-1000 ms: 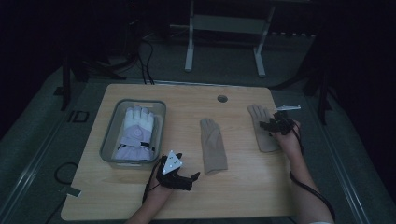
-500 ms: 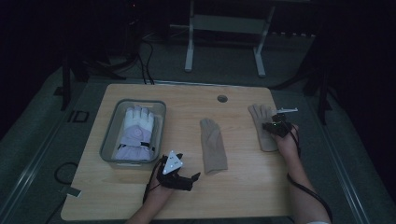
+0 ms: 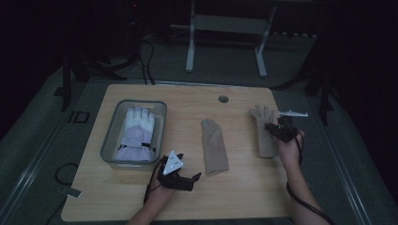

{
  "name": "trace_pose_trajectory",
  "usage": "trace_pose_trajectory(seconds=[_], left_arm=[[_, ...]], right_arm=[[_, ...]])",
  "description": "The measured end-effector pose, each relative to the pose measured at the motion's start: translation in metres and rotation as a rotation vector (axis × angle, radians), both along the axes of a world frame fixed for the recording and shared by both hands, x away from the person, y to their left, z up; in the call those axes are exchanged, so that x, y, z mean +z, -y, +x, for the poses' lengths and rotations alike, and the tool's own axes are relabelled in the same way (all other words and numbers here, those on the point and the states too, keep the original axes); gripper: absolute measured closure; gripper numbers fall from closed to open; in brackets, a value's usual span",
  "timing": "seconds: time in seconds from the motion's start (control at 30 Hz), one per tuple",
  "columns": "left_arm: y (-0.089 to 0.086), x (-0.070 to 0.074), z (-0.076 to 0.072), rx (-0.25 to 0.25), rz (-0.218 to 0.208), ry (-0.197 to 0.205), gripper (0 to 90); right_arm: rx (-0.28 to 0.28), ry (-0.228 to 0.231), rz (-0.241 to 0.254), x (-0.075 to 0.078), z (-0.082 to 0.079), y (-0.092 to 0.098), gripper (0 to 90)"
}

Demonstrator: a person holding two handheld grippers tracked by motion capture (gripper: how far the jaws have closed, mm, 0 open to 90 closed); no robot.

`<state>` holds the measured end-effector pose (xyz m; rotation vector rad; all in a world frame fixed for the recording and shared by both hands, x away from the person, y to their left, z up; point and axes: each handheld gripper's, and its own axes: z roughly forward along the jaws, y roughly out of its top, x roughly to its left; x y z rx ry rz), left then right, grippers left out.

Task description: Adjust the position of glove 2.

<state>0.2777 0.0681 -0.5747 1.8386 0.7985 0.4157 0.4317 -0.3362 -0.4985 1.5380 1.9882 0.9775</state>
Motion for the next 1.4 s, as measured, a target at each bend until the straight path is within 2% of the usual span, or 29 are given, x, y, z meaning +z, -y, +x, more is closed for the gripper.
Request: trace_pose_trajectory(seconds=[0.07,0.13,0.17,0.23,0.37,0.47,0.53,0.8,0.87,0.97,1.13,1.2,1.27,1.3,1.4], left_arm=[[0.0,0.0,0.0,-0.001,0.003,0.002,2.1],[0.0,0.0,0.0,-0.003,0.004,0.002,2.1],[0.0,0.0,0.0,-0.003,0.004,0.002,2.1],[0.0,0.0,0.0,-0.003,0.005,0.003,2.1],[0.001,0.0,0.0,-0.004,0.009,0.004,2.1],[0.001,0.0,0.0,-0.003,0.008,0.005,2.1],[0.001,0.0,0.0,-0.002,0.009,0.004,2.1],[0.001,0.0,0.0,-0.007,0.012,0.01,2.1],[0.001,0.001,0.0,-0.007,0.011,0.009,2.1],[0.002,0.001,-0.001,-0.01,0.013,0.012,2.1],[0.002,0.001,-0.001,-0.017,0.017,0.013,2.1],[0.002,0.001,-0.001,-0.018,0.02,0.014,2.1],[0.002,0.001,-0.001,-0.019,0.017,0.014,2.1],[0.002,0.001,-0.001,-0.019,0.018,0.013,2.1],[0.002,0.001,-0.001,-0.018,0.014,0.013,2.1]], right_arm=[[0.0,0.003,-0.005,0.005,-0.01,-0.003,82.0],[-0.005,0.014,0.015,0.008,-0.02,-0.002,82.0],[-0.005,0.014,0.015,0.008,-0.02,-0.002,82.0],[-0.018,0.017,0.033,0.01,-0.033,-0.001,82.0],[-0.018,-0.006,0.032,0.004,-0.046,-0.002,81.9],[-0.02,-0.025,0.051,-0.003,-0.055,-0.002,81.7],[-0.02,-0.035,0.042,-0.009,-0.058,-0.002,81.7],[-0.029,-0.095,-0.005,-0.036,-0.056,-0.003,81.3],[-0.032,-0.112,0.001,-0.042,-0.054,-0.004,80.9],[-0.029,-0.119,-0.019,-0.047,-0.054,-0.007,80.3],[-0.029,-0.114,-0.021,-0.048,-0.054,-0.008,77.9],[-0.021,-0.11,-0.015,-0.047,-0.054,-0.008,73.5],[-0.001,-0.1,-0.012,-0.042,-0.055,-0.006,71.1],[0.02,-0.081,-0.004,-0.038,-0.055,-0.004,66.9],[0.095,-0.064,-0.021,-0.029,-0.053,0.001,58.5]])
